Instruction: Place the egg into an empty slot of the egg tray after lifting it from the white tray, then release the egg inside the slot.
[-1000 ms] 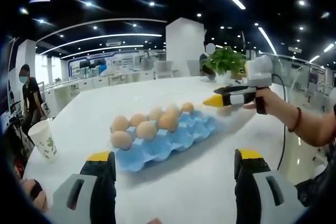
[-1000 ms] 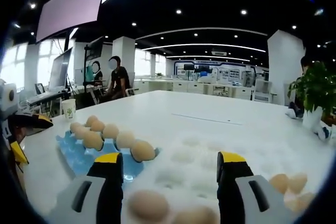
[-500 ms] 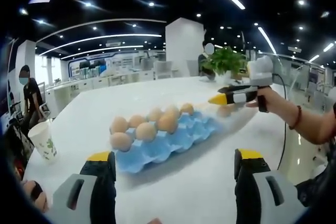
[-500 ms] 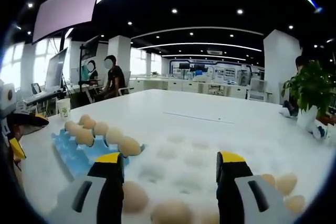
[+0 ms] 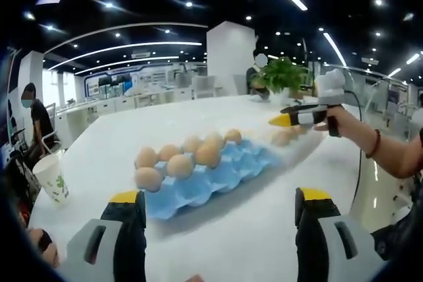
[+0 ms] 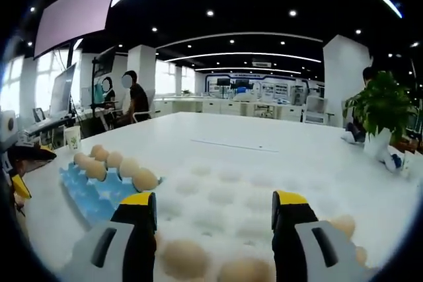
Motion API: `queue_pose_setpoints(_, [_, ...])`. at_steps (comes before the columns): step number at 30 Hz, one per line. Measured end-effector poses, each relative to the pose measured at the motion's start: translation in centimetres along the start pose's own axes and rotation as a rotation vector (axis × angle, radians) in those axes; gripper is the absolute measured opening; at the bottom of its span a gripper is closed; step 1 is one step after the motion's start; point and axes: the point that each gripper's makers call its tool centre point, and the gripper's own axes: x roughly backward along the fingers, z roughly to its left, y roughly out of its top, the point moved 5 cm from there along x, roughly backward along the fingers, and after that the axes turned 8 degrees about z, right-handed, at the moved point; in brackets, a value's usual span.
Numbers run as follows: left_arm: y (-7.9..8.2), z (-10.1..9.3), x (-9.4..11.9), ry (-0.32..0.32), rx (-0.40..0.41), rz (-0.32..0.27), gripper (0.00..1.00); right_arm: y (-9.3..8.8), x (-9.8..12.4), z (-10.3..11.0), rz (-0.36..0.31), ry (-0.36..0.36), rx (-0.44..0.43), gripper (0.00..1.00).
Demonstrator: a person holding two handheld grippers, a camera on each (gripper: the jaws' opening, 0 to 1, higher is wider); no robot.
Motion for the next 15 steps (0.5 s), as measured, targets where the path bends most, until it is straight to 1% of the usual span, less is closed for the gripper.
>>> queue_pose_setpoints(15, [0.0, 0.0, -0.2, 0.004, -0.001, 0.003, 0.95, -0.8, 0.9, -2.8, 0.014, -0.049, -0.015, 0.72])
